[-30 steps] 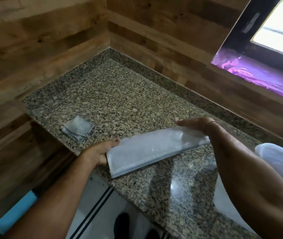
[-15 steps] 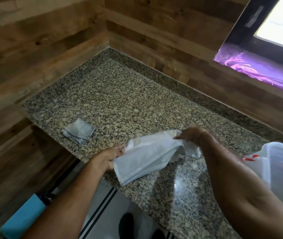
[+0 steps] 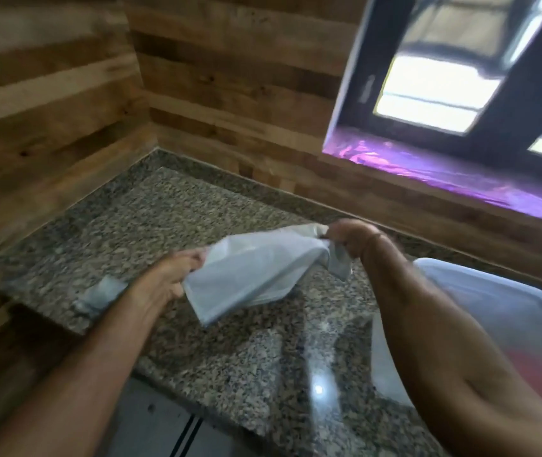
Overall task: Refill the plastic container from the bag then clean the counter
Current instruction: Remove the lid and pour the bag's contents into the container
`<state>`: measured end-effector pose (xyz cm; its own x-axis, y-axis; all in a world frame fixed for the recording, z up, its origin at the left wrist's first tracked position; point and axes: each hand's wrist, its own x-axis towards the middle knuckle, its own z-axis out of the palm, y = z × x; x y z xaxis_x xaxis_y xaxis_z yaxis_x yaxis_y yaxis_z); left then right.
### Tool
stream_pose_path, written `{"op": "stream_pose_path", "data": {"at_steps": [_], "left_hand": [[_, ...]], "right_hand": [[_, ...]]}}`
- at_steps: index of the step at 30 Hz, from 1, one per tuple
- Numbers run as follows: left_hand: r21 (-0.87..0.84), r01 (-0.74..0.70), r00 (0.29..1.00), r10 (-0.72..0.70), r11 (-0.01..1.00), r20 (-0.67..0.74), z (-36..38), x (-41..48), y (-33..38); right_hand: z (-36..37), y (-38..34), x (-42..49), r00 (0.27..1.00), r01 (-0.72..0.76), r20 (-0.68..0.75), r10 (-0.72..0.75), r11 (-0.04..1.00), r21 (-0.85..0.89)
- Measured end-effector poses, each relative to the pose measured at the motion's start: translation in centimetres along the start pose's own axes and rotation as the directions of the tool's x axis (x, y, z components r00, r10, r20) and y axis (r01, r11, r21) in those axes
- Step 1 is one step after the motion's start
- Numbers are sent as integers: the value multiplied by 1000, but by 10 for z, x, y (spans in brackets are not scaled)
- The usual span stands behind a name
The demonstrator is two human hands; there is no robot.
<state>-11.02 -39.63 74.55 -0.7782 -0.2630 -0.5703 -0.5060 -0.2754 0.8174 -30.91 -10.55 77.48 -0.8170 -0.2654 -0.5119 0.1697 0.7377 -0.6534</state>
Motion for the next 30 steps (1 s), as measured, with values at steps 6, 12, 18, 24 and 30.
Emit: {"op": "stream_pose_path", "data": {"at_steps": [6, 12, 18, 24, 30], "left_hand": [[-62, -231, 967, 236, 971, 92, 111, -61, 89], [-189, -325, 923, 354, 926, 148, 247, -104, 81], [-149, -507, 855, 517, 849, 37, 352, -101, 13], [70, -663, 748, 661, 745, 55, 378, -112, -67], [290, -659, 750, 634, 694, 188, 368, -108, -89]], "right_hand": [[-142, 7, -95, 955, 278, -210, -209, 878, 390], [-239, 102, -166, 926, 355, -296, -233, 803, 479], [-251, 208, -181, 896, 282, -437, -81, 864, 417], [-214, 272, -176, 835, 485, -531, -143, 647, 589], [-198, 291, -175, 809, 573, -497, -314, 609, 548]]}}
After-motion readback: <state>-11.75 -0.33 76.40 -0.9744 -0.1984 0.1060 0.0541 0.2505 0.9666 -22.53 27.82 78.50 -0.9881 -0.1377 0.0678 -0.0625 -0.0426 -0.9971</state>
